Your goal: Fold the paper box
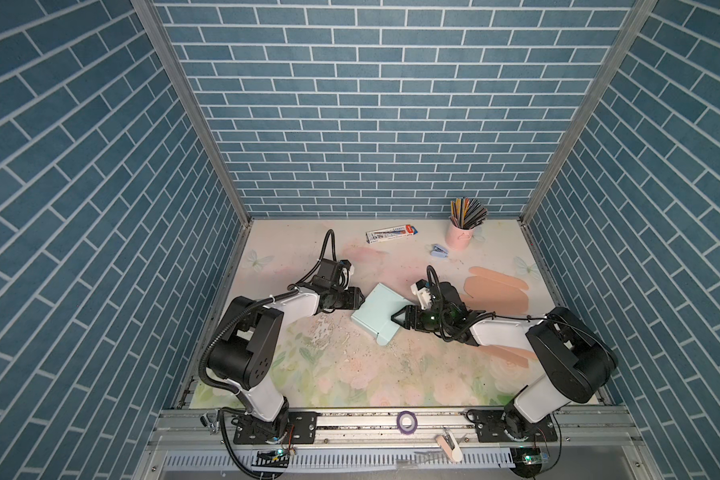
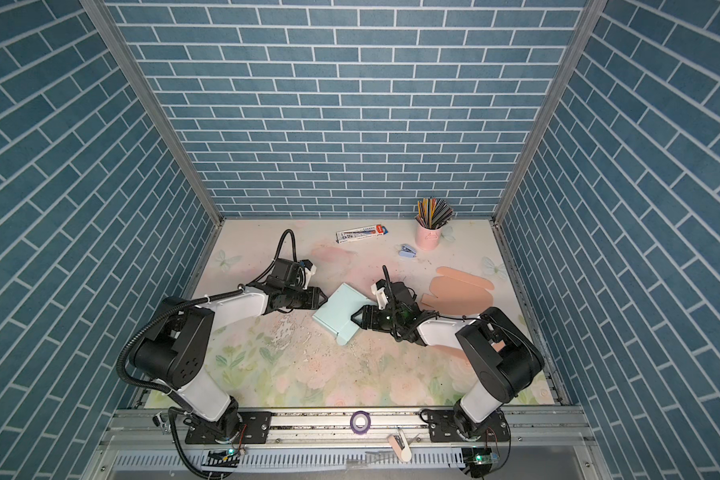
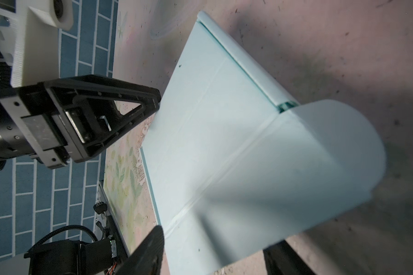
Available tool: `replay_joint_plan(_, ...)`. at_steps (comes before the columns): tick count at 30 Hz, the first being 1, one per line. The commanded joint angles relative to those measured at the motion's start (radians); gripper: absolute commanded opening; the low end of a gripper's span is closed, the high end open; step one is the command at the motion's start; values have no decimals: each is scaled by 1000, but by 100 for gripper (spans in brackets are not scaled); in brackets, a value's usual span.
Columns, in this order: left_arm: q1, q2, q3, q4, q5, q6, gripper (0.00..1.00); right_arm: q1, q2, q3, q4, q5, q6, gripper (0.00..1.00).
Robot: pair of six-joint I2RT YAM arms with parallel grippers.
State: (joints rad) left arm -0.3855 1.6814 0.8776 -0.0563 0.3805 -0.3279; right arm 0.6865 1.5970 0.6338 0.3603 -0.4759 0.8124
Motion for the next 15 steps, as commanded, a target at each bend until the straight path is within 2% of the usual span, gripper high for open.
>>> replay_joint_plan(1, 3, 24, 5, -3, -8, 17, 51, 4, 15, 34, 19, -18, 24, 66)
replay_joint_plan(15, 8, 33, -13, -4, -41, 30, 47, 12, -16, 97, -28, -15, 1, 65)
